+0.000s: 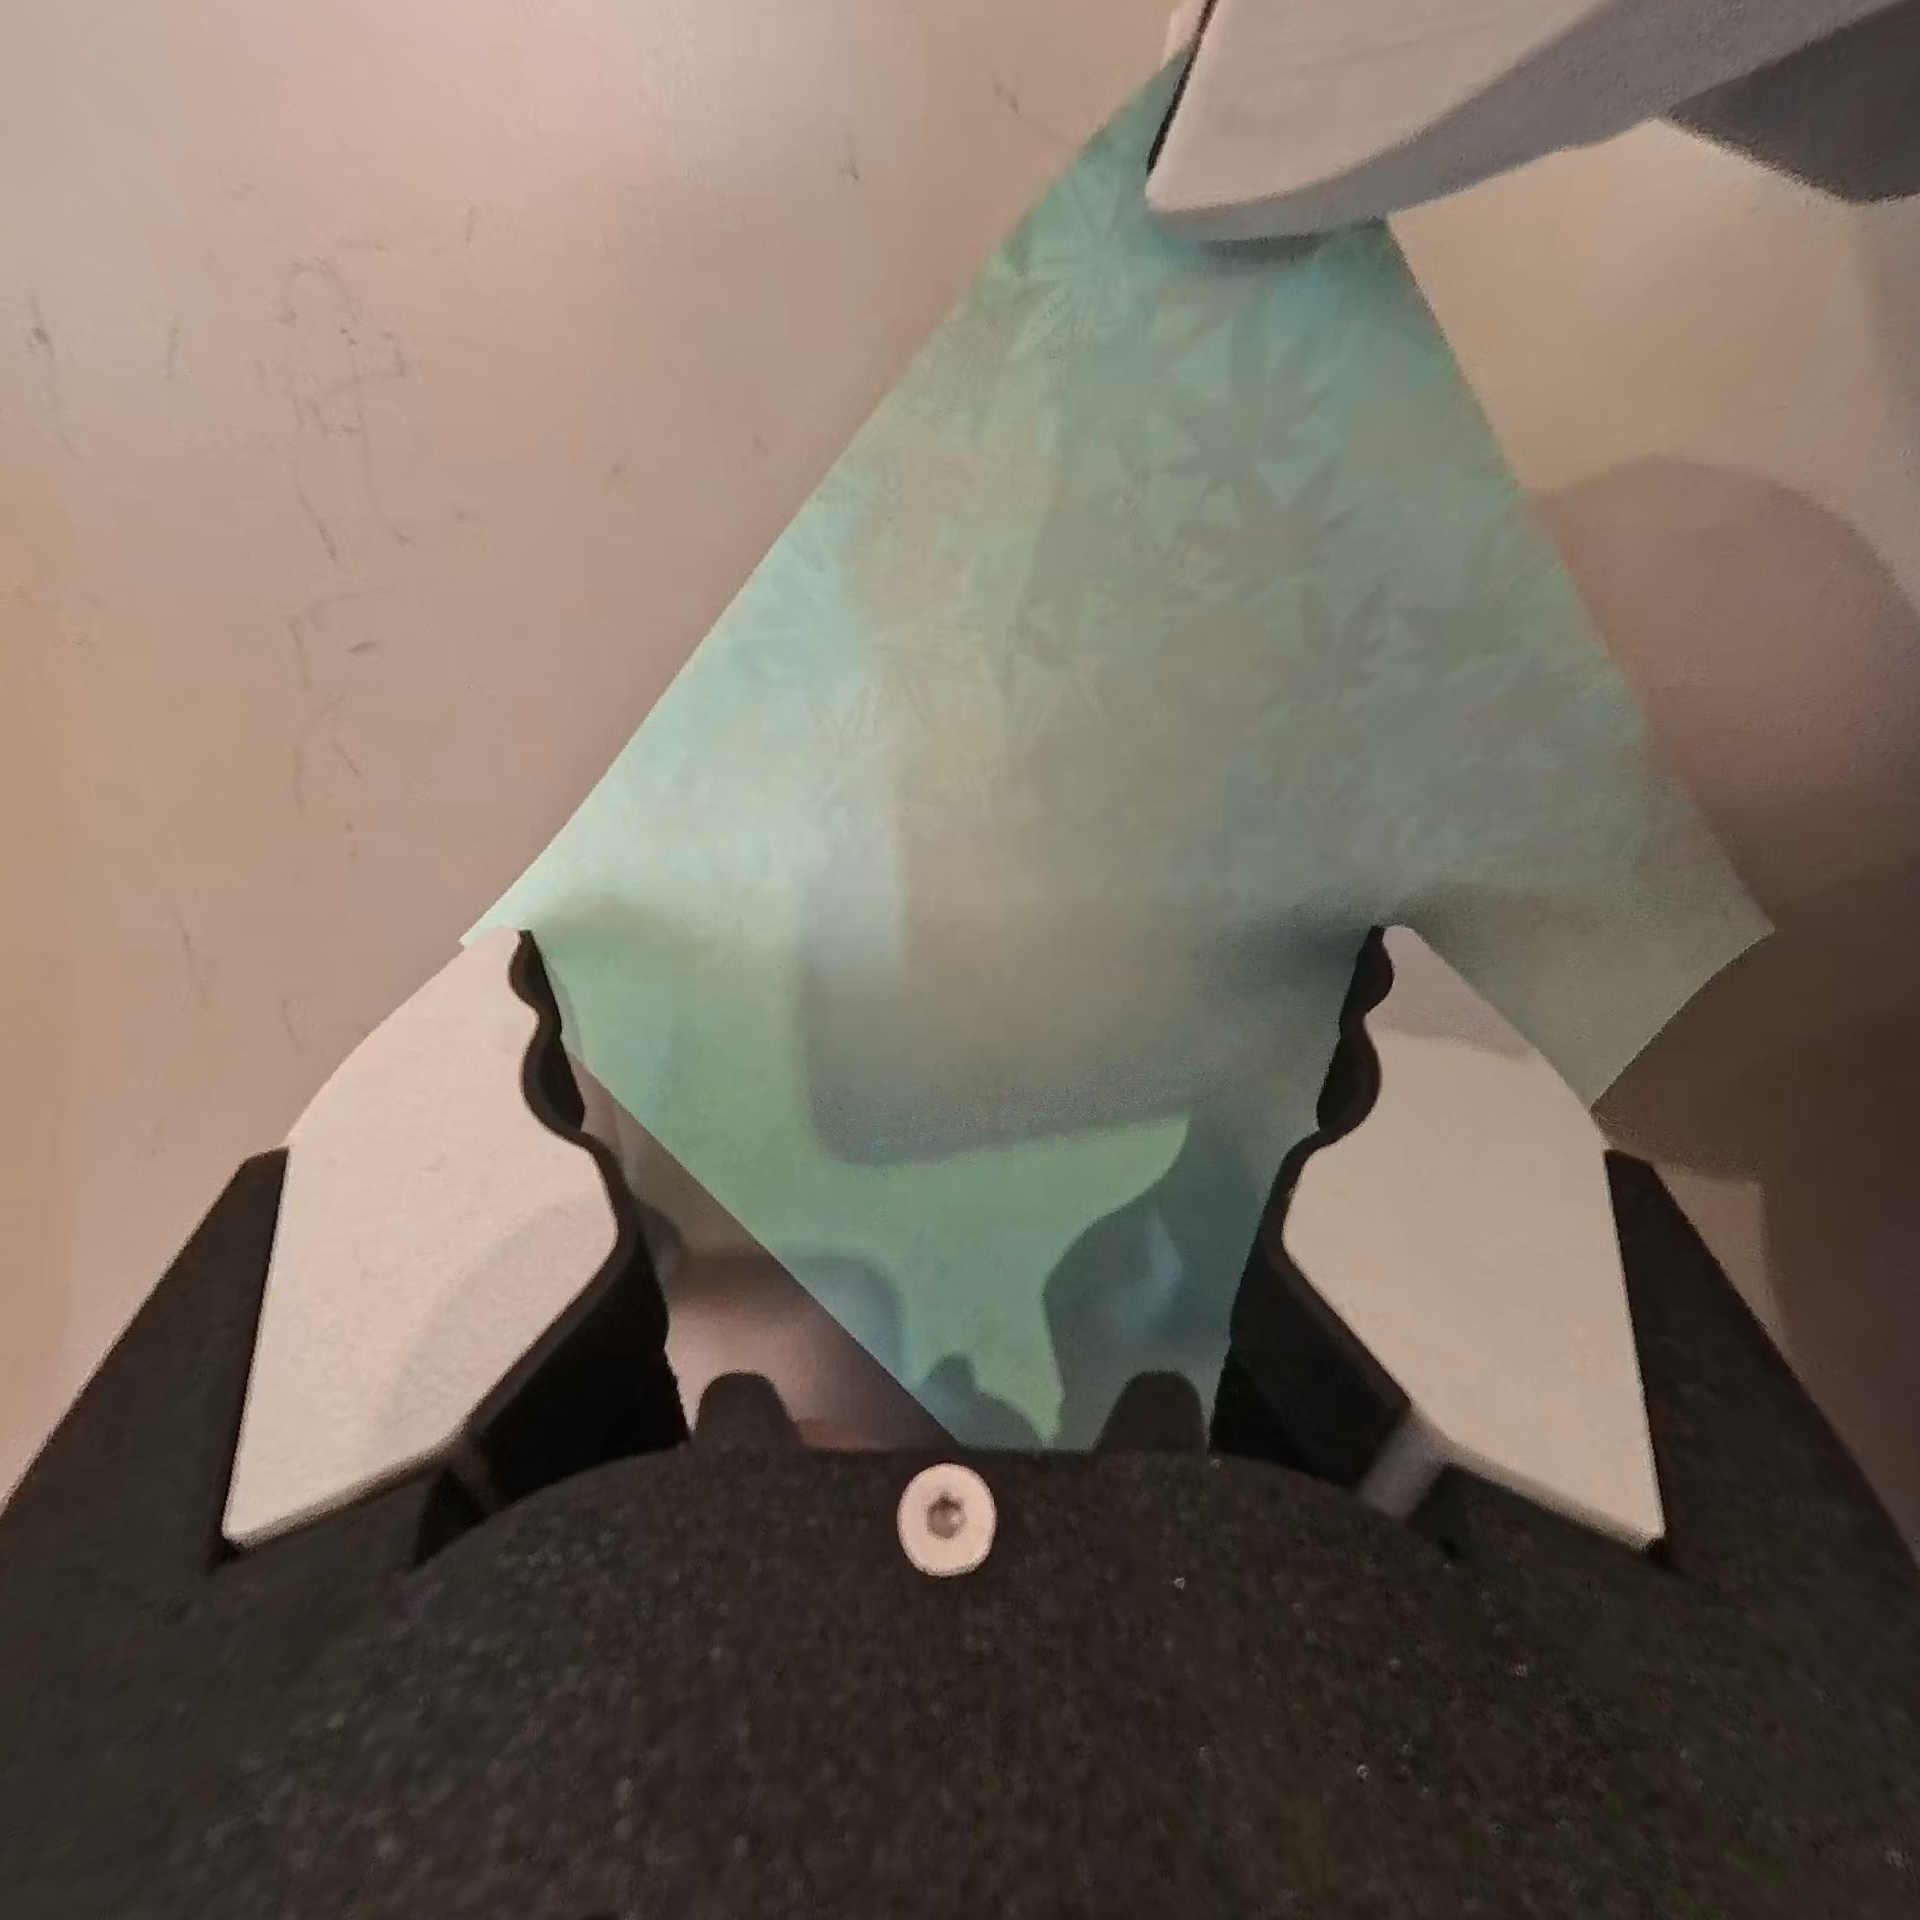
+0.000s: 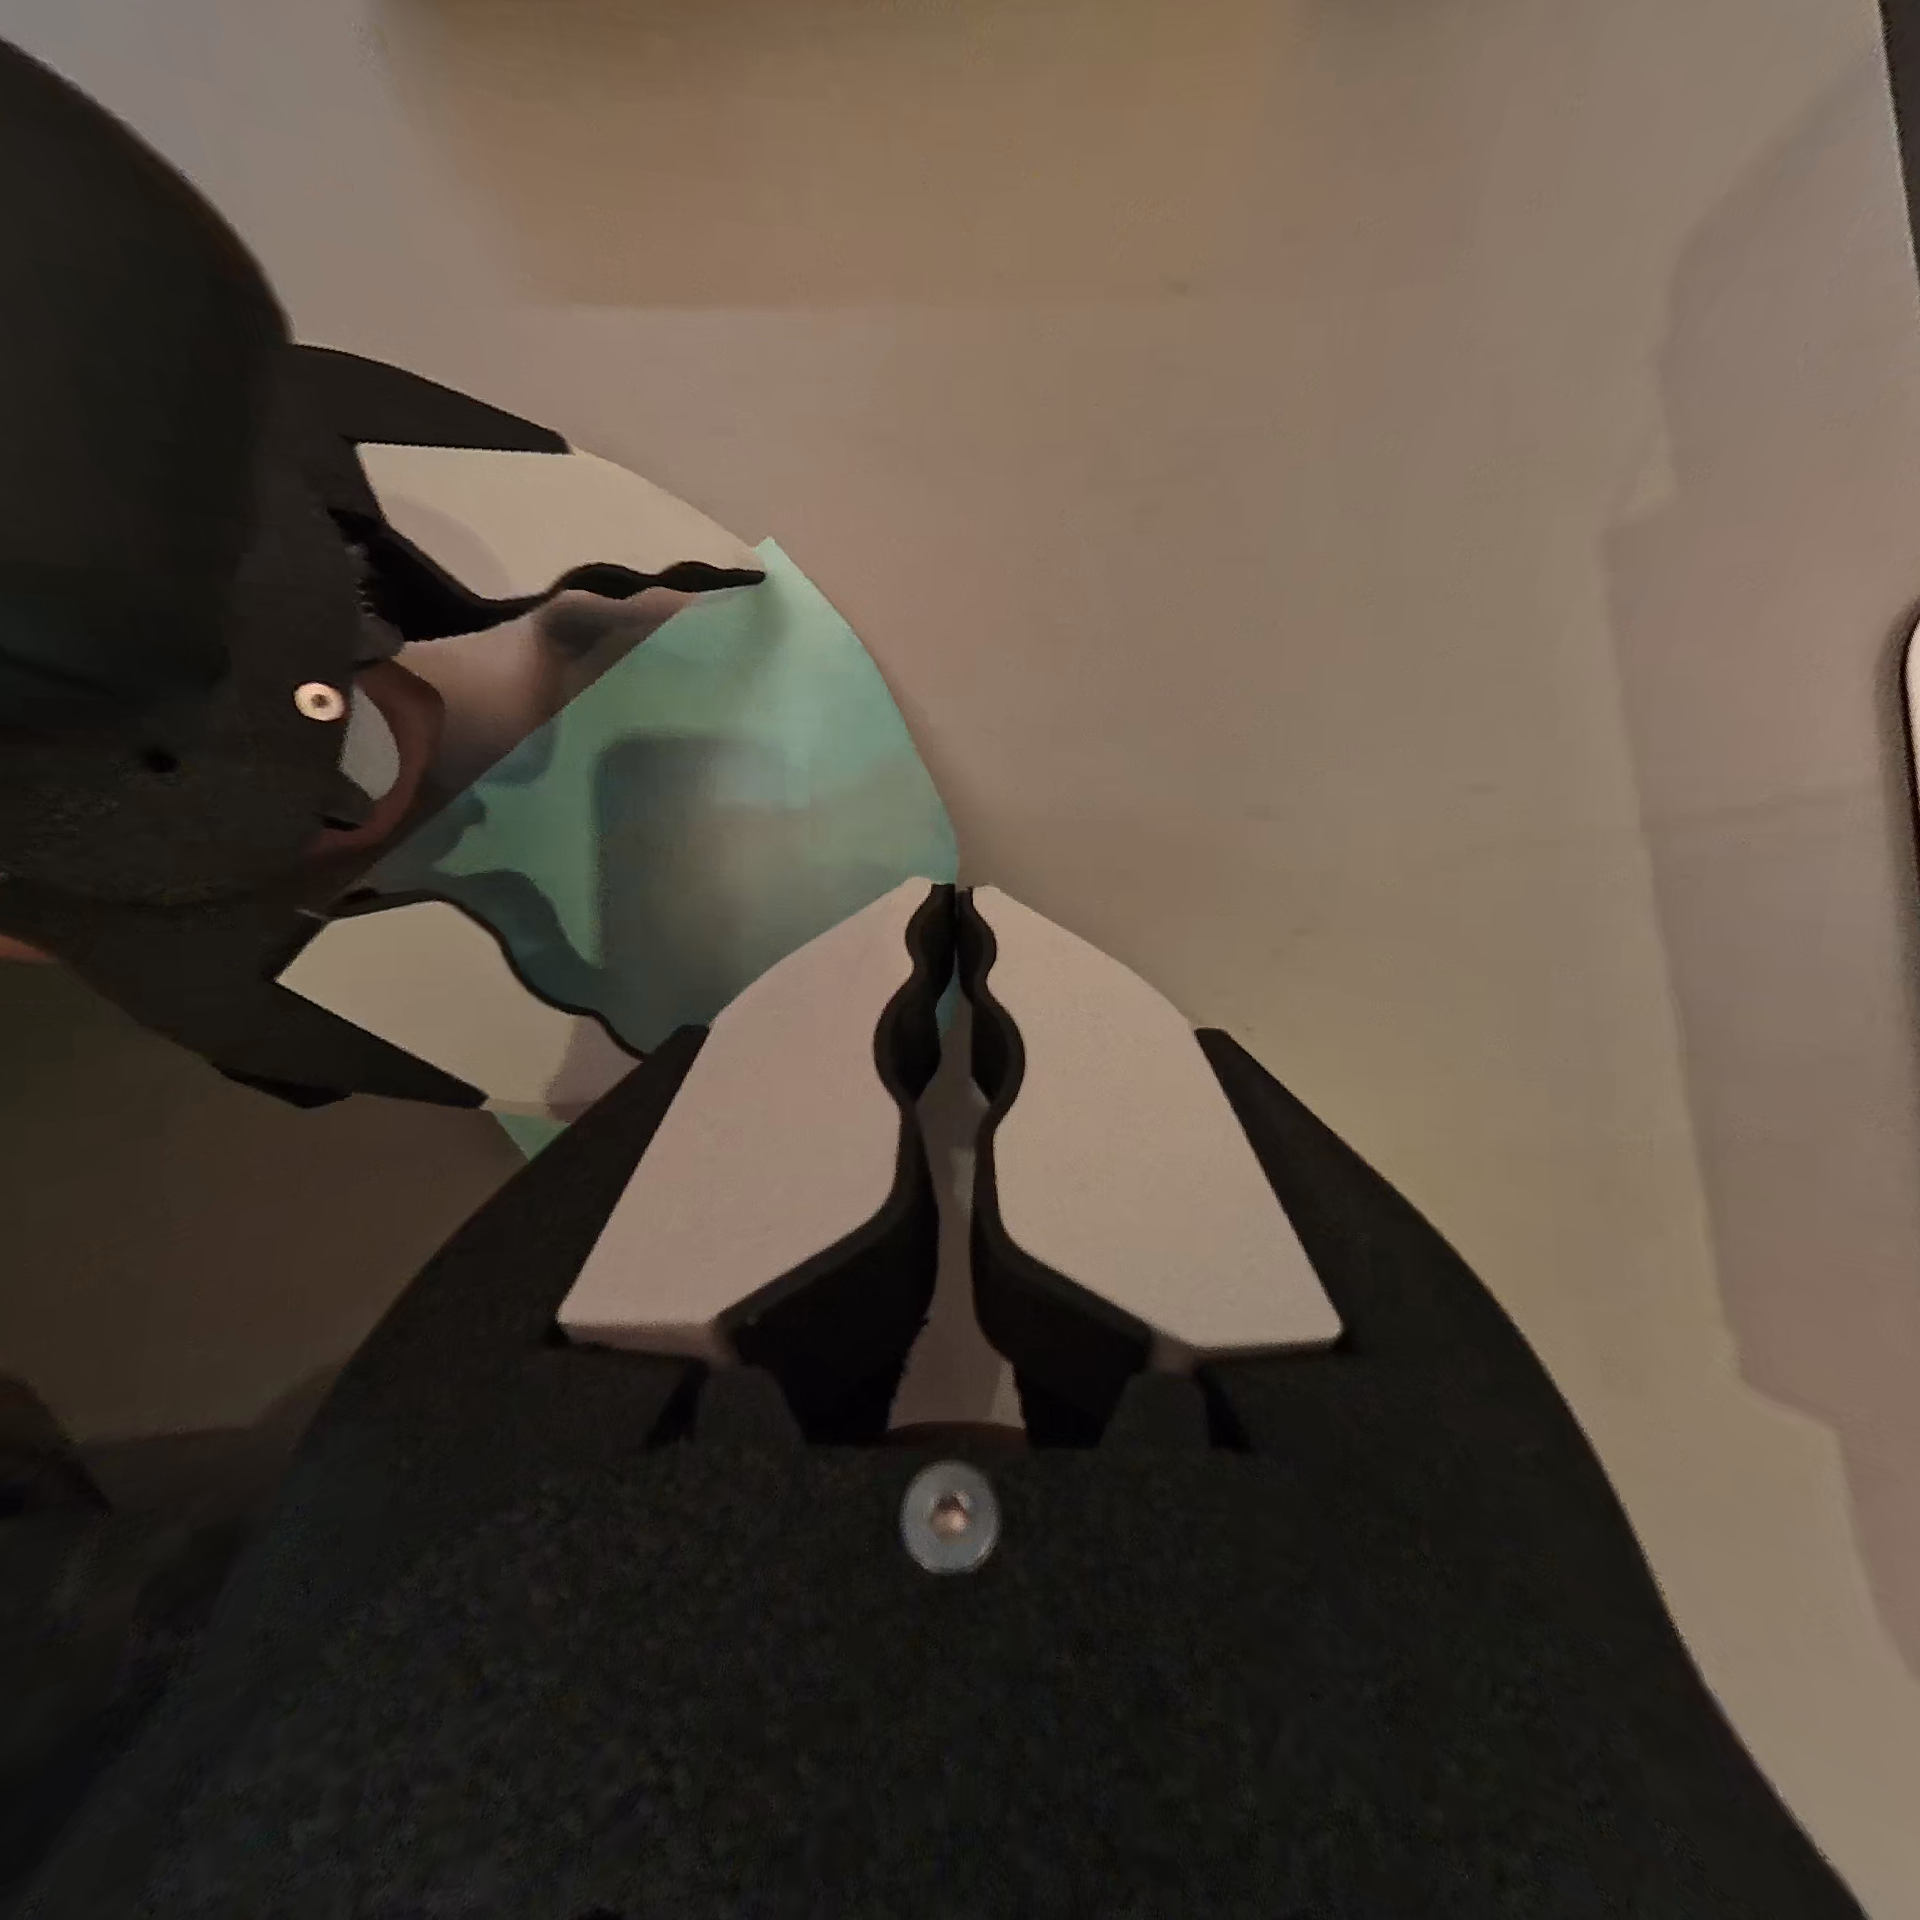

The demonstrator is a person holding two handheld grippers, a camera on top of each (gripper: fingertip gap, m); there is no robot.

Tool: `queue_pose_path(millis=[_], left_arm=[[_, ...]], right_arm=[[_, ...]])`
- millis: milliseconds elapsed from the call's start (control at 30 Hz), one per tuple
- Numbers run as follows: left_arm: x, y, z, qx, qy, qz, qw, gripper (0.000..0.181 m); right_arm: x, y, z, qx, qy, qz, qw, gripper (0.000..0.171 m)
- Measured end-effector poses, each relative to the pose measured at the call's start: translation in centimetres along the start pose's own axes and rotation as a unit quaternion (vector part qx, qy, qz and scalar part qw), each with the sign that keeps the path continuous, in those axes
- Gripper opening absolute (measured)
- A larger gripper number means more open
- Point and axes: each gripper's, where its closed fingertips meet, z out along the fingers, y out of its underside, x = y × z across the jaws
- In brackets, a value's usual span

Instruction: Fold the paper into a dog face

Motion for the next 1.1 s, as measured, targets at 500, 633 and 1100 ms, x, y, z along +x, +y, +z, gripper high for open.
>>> queue_pose_path(millis=[500, 633, 1100], left_arm=[[0.1, -0.1, -0.1, 0.009, 0.008, 0.007, 1.000, 0.137], [-0.6, -0.6, -0.5, 0.023, 0.013, -0.002, 1.000, 0.112], [2.7, 3.8, -11.2, 0.066, 0.233, 0.115, 0.964, 0.085]], right_arm=[[-5.3, 1.0, -0.1, 0.007, -0.048, -0.009, 0.999, 0.000], [-5.2, 1.7, 0.5, -0.004, -0.034, 0.000, 0.999, 0.000], [-1.1, 2.0, 1.4, -0.004, 0.069, 0.015, 0.997, 0.000]])
